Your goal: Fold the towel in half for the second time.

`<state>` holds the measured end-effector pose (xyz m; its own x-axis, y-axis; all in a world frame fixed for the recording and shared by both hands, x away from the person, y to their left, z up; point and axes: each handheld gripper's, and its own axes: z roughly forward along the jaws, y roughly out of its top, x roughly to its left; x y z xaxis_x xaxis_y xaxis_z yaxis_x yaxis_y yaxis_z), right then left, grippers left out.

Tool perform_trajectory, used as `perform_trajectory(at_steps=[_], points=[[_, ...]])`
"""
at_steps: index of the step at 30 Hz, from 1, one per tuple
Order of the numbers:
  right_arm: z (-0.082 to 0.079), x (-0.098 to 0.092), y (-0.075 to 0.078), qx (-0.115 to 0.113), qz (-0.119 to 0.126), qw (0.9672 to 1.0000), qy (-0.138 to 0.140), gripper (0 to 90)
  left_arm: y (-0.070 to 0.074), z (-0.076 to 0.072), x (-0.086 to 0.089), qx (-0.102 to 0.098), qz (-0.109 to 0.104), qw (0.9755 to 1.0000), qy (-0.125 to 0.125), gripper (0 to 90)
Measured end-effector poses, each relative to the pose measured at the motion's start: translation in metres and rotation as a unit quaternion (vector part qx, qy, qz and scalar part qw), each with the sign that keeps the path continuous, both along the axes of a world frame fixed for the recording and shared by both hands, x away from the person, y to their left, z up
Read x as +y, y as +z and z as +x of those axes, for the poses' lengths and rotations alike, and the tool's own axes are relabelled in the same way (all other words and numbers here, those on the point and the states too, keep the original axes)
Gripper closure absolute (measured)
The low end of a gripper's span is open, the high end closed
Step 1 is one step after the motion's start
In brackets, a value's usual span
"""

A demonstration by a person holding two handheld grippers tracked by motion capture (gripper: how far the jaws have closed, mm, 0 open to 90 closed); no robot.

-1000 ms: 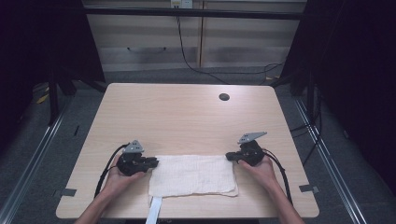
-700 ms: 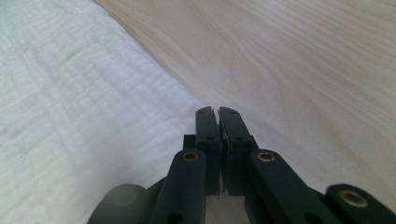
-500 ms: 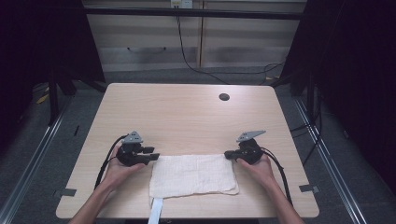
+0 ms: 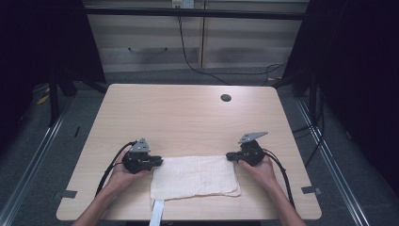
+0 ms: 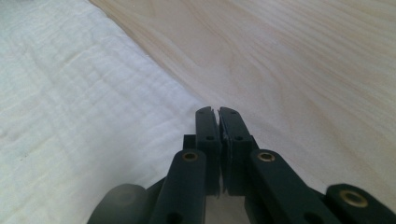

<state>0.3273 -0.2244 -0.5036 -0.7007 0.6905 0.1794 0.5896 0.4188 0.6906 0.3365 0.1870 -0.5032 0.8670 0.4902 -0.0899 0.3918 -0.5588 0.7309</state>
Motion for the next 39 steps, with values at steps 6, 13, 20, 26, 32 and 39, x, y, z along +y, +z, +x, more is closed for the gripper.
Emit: perform_trajectory(at_steps=[6, 13, 20, 26, 32, 39], points=[[0.0, 0.0, 0.001, 0.001, 0.007, 1.0, 0.001, 87.9, -0.002, 0.005, 0.006, 0.032, -0.027, 0.999, 0.017, 85.0], [-0.002, -0.002, 0.012, -0.019, 0.027, 0.9995, -0.003, 87.9, 0.005, 0.009, 0.012, 0.028, -0.047, 0.9981, 0.027, 85.3], [-0.005, 0.0, 0.025, -0.042, 0.04, 0.9983, 0.004, 87.9, 0.016, 0.01, 0.022, 0.023, -0.078, 0.9957, 0.044, 85.4], [0.002, -0.003, 0.037, -0.052, 0.045, 0.9976, 0.003, 87.9, 0.028, 0.016, 0.021, 0.019, -0.091, 0.9943, 0.051, 85.4], [0.018, 0.0, 0.053, -0.068, 0.043, 0.9968, 0.0, 88.0, 0.053, 0.026, 0.019, 0.003, -0.125, 0.9904, 0.059, 85.4], [0.016, 0.001, 0.047, -0.082, 0.034, 0.996, -0.01, 88.0, 0.031, 0.032, 0.024, 0.02, -0.113, 0.9901, 0.081, 85.4]])
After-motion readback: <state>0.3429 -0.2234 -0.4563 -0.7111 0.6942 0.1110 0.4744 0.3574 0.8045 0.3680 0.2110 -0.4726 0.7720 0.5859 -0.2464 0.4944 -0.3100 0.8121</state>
